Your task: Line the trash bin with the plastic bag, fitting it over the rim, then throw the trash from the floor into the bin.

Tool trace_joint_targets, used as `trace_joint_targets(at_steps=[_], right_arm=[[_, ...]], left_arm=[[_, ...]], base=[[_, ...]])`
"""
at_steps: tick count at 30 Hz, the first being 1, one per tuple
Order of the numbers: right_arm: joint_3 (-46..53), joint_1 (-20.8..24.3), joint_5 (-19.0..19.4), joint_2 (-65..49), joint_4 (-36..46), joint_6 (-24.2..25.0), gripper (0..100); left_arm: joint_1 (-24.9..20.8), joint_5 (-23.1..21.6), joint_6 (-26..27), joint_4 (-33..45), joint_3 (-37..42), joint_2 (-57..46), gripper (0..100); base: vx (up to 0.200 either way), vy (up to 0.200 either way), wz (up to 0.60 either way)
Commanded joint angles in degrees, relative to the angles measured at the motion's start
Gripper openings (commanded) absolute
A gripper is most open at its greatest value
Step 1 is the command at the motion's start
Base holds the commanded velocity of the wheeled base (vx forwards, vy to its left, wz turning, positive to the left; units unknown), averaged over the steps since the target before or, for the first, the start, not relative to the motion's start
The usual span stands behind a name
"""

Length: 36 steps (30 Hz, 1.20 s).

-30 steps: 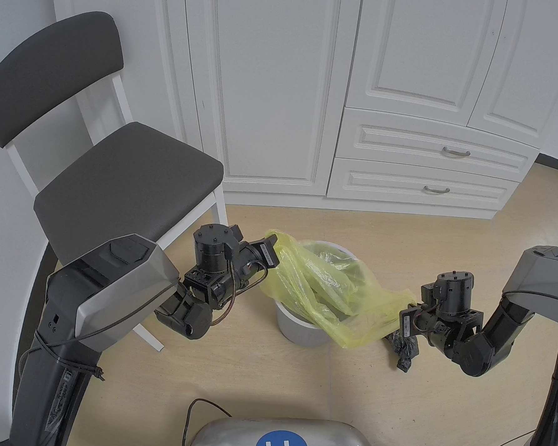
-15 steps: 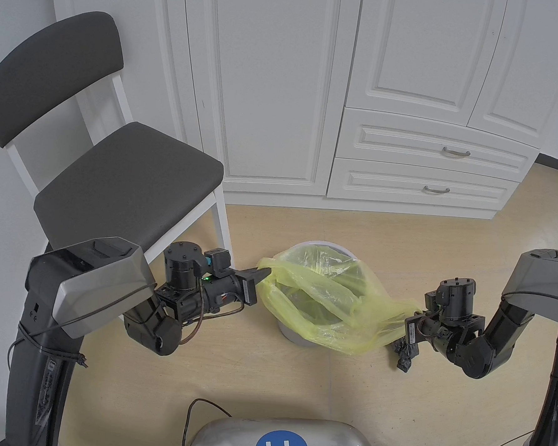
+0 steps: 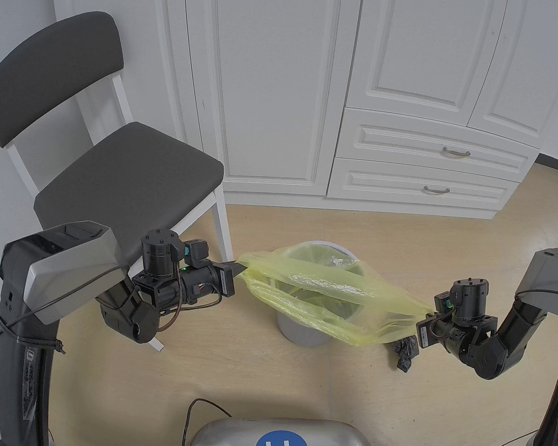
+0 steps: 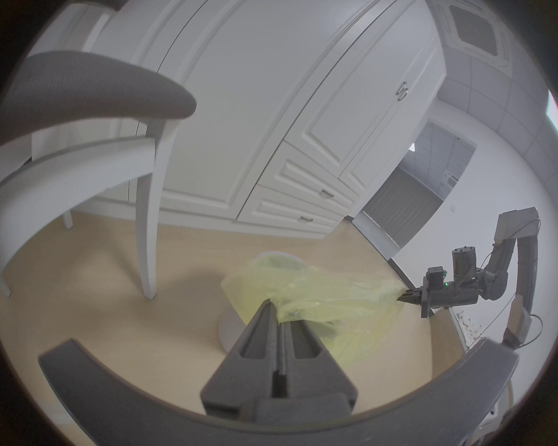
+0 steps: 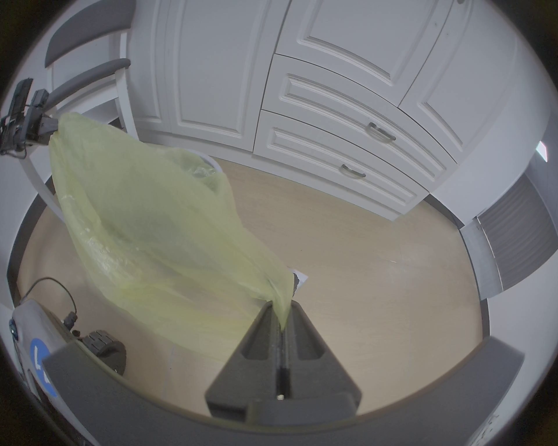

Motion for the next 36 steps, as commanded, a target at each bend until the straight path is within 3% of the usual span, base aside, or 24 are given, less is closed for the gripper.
trace_joint_targets(at_steps=[1,13,19,24,31,36], right_arm=[[2.0,-0.6,0.1,-1.1,0.1,-1.9,0],[4.6,1.0,0.9,-1.3,0.2,-3.9,0],[3.1,3.9,0.9,3.7,-0.9,-2.8,0],[2.3,3.8,0.9,4.4,-0.8,-1.9,0],[0.5,3.1,0.6,4.8,-0.9,-1.2,0],[-1.0,3.1,0.3,4.3,-0.8,1.6,0]], left_arm=[[0.3,0.0,0.0,4.7,0.2,-3.6,0],[0.6,0.0,4.5,13.8,1.4,-6.0,0],[-1.1,0.9,4.5,12.6,-2.0,-0.3,0],[-2.5,5.4,3.4,9.6,-4.9,3.3,0],[-3.7,7.8,-0.2,9.1,-8.8,5.2,0],[-5.0,16.8,-5.7,6.3,-17.7,9.5,0]], base=[[0.000,0.000,0.00],[0.000,0.000,0.00],[0.000,0.000,0.00],[0.000,0.000,0.00],[0.000,0.000,0.00],[0.000,0.000,0.00]])
